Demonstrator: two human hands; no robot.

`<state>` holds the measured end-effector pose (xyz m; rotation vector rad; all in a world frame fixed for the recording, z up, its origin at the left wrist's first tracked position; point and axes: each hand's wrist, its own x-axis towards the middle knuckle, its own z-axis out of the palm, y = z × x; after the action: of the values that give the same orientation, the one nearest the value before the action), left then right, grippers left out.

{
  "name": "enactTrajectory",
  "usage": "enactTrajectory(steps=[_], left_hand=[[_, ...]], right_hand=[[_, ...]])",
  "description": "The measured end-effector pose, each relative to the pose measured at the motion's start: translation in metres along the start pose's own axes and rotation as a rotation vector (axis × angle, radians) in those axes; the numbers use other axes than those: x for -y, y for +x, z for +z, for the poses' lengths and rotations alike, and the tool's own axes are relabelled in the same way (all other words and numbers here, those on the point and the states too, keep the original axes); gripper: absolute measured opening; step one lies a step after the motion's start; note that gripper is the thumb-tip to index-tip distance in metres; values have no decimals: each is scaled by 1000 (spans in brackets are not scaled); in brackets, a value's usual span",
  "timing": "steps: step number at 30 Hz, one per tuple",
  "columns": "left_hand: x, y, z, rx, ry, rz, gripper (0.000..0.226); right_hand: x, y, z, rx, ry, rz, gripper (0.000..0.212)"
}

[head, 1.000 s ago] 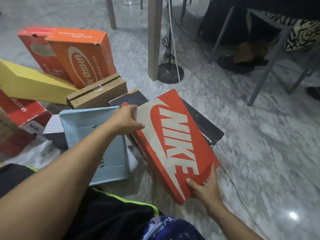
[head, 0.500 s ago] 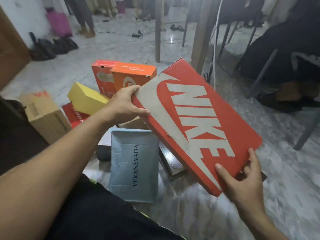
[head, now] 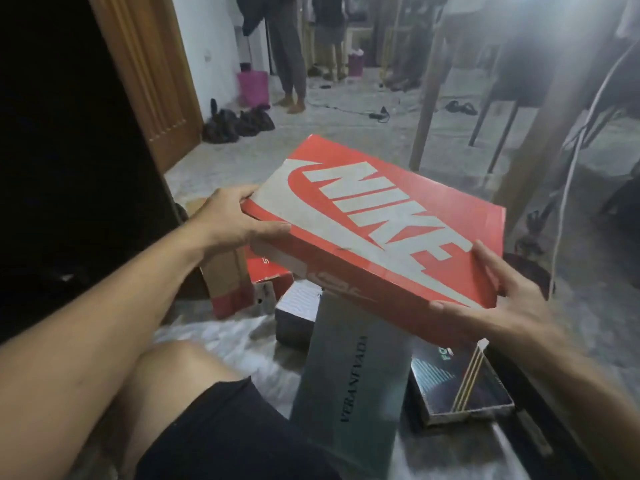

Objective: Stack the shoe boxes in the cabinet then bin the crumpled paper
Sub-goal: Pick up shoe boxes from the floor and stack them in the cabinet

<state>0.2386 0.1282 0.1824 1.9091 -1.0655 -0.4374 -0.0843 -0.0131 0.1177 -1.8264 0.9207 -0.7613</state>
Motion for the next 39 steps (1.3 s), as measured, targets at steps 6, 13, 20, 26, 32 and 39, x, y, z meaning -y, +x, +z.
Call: enactTrajectory(steps=[6, 13, 20, 26, 32, 39], left_hand=[[32, -19, -53, -189, -21, -112, 55], [65, -60, -114, -309, 1, -291, 64], [100, -115, -159, -405, -26, -447, 50], [141, -159, -193, -530, -39, -618, 63], [178, -195, -217, -646, -77, -746, 37], [237, -220, -245, -790, -131, -995, 66]], right_hand=[[29, 49, 51, 159, 5, -50, 135], [57, 81, 119, 349, -67, -117, 133], [88, 90, 191, 549, -160, -246, 125], [112, 88, 271, 727, -205, -320, 121], [145, 78, 351, 880, -241, -396, 86], [171, 103, 470, 1038, -310, -375, 69]])
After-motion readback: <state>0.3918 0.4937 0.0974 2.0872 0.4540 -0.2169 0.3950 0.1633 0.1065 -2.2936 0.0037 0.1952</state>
